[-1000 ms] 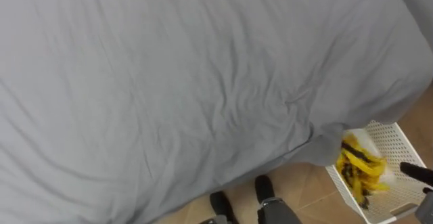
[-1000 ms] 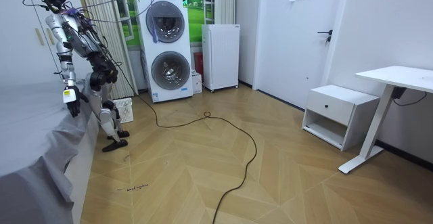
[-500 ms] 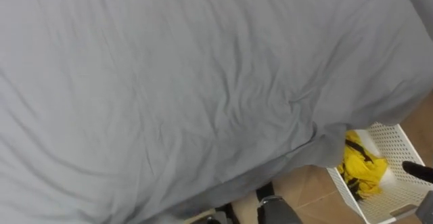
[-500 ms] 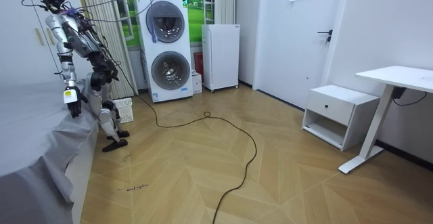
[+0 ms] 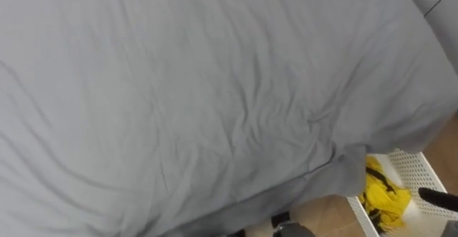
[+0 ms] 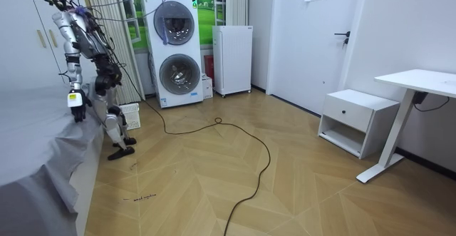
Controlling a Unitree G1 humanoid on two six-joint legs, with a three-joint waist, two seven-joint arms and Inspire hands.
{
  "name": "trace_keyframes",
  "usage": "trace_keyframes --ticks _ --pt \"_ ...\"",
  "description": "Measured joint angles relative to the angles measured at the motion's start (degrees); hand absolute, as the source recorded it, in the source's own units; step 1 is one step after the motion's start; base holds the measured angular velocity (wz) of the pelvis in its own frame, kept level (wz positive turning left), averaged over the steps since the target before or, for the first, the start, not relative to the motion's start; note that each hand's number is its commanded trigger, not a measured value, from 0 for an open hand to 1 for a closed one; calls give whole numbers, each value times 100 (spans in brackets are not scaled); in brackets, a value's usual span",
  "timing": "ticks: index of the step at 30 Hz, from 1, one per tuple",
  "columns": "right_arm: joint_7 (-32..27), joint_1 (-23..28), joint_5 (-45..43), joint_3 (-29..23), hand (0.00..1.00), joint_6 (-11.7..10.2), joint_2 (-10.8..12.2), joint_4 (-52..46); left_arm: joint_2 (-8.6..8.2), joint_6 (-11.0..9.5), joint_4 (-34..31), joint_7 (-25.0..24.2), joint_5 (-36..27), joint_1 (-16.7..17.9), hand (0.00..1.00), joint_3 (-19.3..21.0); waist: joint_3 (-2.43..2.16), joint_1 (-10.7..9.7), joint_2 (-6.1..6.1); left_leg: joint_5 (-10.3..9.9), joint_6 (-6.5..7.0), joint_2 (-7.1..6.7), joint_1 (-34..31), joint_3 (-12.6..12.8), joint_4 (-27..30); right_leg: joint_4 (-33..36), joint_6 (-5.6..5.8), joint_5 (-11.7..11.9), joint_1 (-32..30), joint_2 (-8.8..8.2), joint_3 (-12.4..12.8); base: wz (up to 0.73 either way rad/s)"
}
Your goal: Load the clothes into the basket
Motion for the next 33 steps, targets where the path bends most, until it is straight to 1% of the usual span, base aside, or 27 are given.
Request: trace_keyframes --ticks 1,2,3,4,5,7,8,9,10,11,13,15,17,18,19,22,26,28,32,33 --pt "61 140 -1 84 0 -1 154 -29 4 -79 -1 3 26 90 0 1 -24 15 -45 11 -17 6 171 -33 -78 -121 0 8 219 -8 -99 36" --pt "105 222 6 152 0 -1 238 -71 5 -127 -14 11 43 153 0 1 -38 28 -82 14 -22 -1 276 -55 -128 -168 -4 6 329 -11 -136 29" --pt "194 357 39 336 0 -1 344 -146 6 -159 -125 18 110 303 0 9 -67 34 -132 23 -37 -23 485 -149 -242 -270 -20 -5 579 -29 -240 36" --pt "272 526 89 464 0 -1 456 -185 6 -160 -268 47 144 444 0 55 -92 31 -187 34 -55 -47 703 -260 -347 -397 -20 -12 817 -32 -325 40" --pt "300 588 98 540 0 1 513 -182 3 -160 -279 67 164 489 0 72 -114 42 -225 36 -58 -51 798 -290 -388 -461 -20 -11 941 -33 -380 40" --pt "553 789 90 771 0 2 728 -178 -24 -159 -275 163 366 630 0 182 -186 2 -370 24 -85 -73 1129 -470 -478 -731 -25 -9 1443 -34 -552 41" --pt "620 826 87 815 0 1 771 -178 -27 -160 -275 176 370 650 0 213 -187 6 -404 22 -88 -83 1199 -506 -481 -775 -20 -13 1554 -34 -585 50" --pt "736 924 51 907 0 2 834 -184 -33 -186 -270 186 370 674 0 228 -183 18 -459 12 -97 -112 1301 -582 -485 -864 -11 -21 1748 -51 -705 47" --pt "822 1013 -31 940 0 2 908 -184 -66 -227 -271 195 371 683 0 324 -172 38 -509 10 -96 -119 1389 -629 -490 -945 7 -35 1904 -54 -761 45" --pt "855 1021 -66 966 0 3 952 -184 -82 -238 -271 212 371 690 0 355 -179 53 -530 8 -96 -128 1426 -642 -493 -980 11 -44 1961 -62 -791 33" --pt "1020 1077 -115 1118 0 17 1139 -169 -120 -247 -272 302 372 712 0 429 -175 100 -619 -13 -108 -148 1601 -755 -502 -1054 22 -73 2209 -79 -901 22" --pt "1051 1127 -109 1112 0 61 1204 -69 -141 -248 -271 311 372 727 0 446 -170 139 -644 -41 -108 -158 1715 -811 -501 -1121 35 -96 2374 -86 -976 20" --pt "1210 1222 -116 1124 0 65 1198 -58 -170 -257 -271 354 372 744 0 447 -168 180 -660 -62 -112 -173 1811 -860 -503 -1115 45 -139 2474 -93 -1000 13" --pt "1299 1262 -129 1191 0 87 1204 -53 -200 -295 -272 391 373 785 0 450 -167 190 -664 -74 -115 -177 1872 -877 -511 -1111 48 -153 2535 -94 -1004 4" --pt "1390 1265 -168 1222 0 143 1217 -45 -242 -336 -275 413 379 837 0 473 -164 184 -659 -83 -117 -183 1937 -891 -528 -1108 52 -168 2589 -99 -1022 0" --pt "1471 1260 -254 1237 0 235 1273 -20 -315 -350 -277 429 459 854 0 560 -157 207 -664 -92 -116 -186 2047 -914 -566 -1108 54 -180 2695 -102 -1069 5" --pt "1620 1261 -377 1409 0 316 1282 30 -318 -355 -300 418 501 922 0 602 -141 250 -677 -116 -123 -192 2154 -914 -574 -1107 50 -200 2801 -107 -1093 0" --pt "1747 1263 -558 1452 0 366 1315 91 -329 -390 -301 403 569 925 0 690 -123 326 -705 -116 -124 -198 2182 -914 -582 -1113 49 -201 2837 -105 -1094 0" --pt "1832 1263 -814 1449 0 417 1363 182 -405 -492 -301 403 629 953 0 758 -127 371 -709 -134 -116 -221 2194 -962 -581 -1115 66 -212 2887 -115 -1146 8" --pt "1833 1263 -835 1449 0 424 1363 196 -453 -506 -300 403 675 959 0 837 -127 379 -706 -135 -113 -221 2192 -966 -581 -1117 69 -214 2891 -120 -1149 0"
